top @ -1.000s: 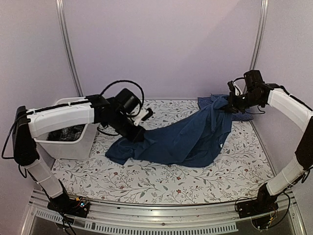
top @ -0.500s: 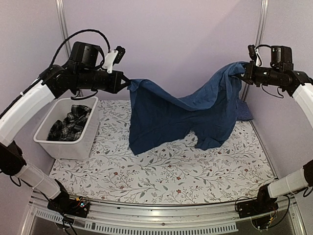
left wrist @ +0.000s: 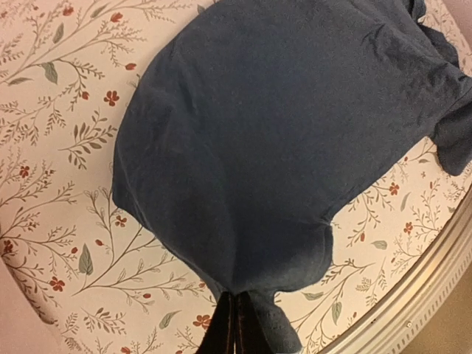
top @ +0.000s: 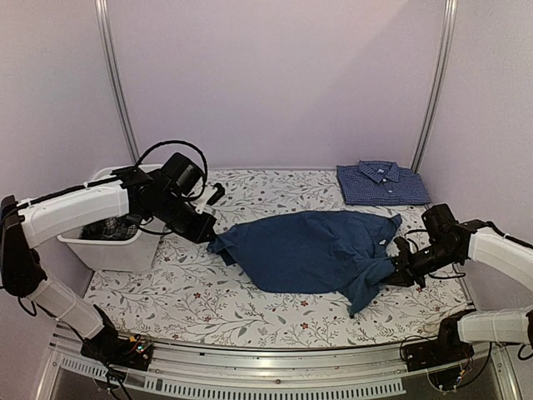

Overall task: Fold and stack the mixed laundry pile
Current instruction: Flatten out the crumpled T-shirt at the center of the board, then pick up the flattened T-shirt from the center of the board.

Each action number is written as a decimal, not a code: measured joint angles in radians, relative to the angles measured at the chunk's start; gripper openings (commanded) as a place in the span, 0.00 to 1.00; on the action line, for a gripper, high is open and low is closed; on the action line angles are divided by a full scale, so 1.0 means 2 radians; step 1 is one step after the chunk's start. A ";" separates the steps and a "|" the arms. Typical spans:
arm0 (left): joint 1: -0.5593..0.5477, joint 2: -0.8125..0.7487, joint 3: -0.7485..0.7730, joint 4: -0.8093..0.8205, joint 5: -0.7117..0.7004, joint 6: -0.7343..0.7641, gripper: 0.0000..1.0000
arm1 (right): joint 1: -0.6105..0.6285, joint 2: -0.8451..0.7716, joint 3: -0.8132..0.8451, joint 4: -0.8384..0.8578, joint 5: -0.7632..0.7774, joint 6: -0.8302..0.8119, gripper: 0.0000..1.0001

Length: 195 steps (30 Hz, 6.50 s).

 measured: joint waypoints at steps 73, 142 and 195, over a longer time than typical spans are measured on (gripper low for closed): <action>0.250 0.356 0.685 0.236 0.163 -0.100 0.00 | -0.095 0.447 0.923 0.303 0.167 0.029 0.00; 0.092 -0.076 -0.188 -0.105 0.084 -0.163 0.00 | -0.083 -0.321 0.039 -0.196 -0.135 0.157 0.00; 0.134 0.095 -0.056 0.059 0.063 -0.125 0.53 | -0.047 0.447 0.316 0.092 0.183 -0.194 0.33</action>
